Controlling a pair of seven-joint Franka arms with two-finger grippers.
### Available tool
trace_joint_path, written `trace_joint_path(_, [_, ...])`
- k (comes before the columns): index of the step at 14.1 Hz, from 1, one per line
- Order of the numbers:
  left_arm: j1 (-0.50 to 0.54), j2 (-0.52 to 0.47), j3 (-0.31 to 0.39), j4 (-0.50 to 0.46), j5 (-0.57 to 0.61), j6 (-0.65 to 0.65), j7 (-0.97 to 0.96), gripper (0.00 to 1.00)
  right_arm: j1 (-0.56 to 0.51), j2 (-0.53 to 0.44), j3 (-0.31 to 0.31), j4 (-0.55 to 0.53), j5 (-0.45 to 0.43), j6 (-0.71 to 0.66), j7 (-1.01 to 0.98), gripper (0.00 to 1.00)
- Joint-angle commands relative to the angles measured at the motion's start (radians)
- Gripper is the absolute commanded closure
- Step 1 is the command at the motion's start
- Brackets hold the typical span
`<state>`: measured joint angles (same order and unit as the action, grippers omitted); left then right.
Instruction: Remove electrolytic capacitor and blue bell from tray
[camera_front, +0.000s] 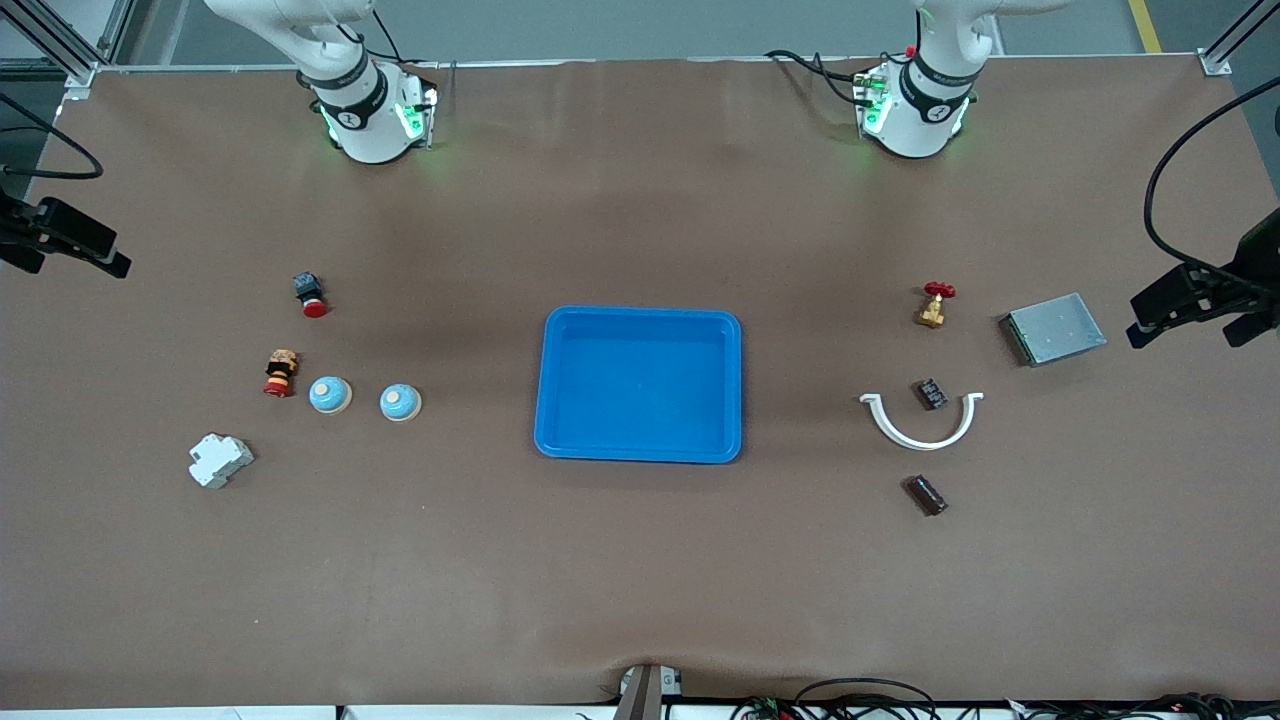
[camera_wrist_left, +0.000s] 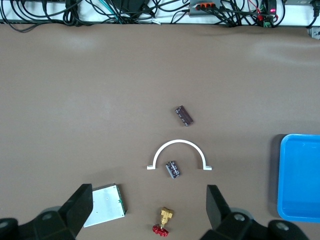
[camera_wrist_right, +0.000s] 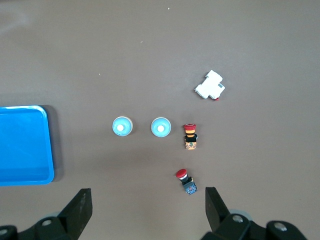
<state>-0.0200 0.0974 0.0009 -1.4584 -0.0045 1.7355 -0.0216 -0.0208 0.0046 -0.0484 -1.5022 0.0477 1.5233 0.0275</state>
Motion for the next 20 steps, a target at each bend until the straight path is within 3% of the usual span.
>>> trace_joint_path(1, [-0.011, -0.067, 0.004, -0.057, 0.015, 0.013, -0.055, 0.00, 0.010, -0.009, -0.008, 0.000, -0.002, 0.001, -0.015, 0.00])
trace_joint_path(4, [-0.015, -0.085, -0.001, -0.069, 0.014, 0.007, -0.101, 0.00, 0.009, -0.009, -0.010, 0.000, -0.002, 0.001, -0.026, 0.00])
trace_joint_path(13, [-0.008, 0.007, -0.001, -0.051, -0.032, 0.013, -0.092, 0.00, 0.012, -0.009, -0.008, 0.002, -0.034, 0.001, -0.051, 0.00])
trace_joint_path(20, [-0.001, 0.011, 0.004, -0.030, -0.032, 0.013, -0.090, 0.00, 0.015, -0.009, -0.008, 0.000, -0.034, 0.001, -0.047, 0.00])
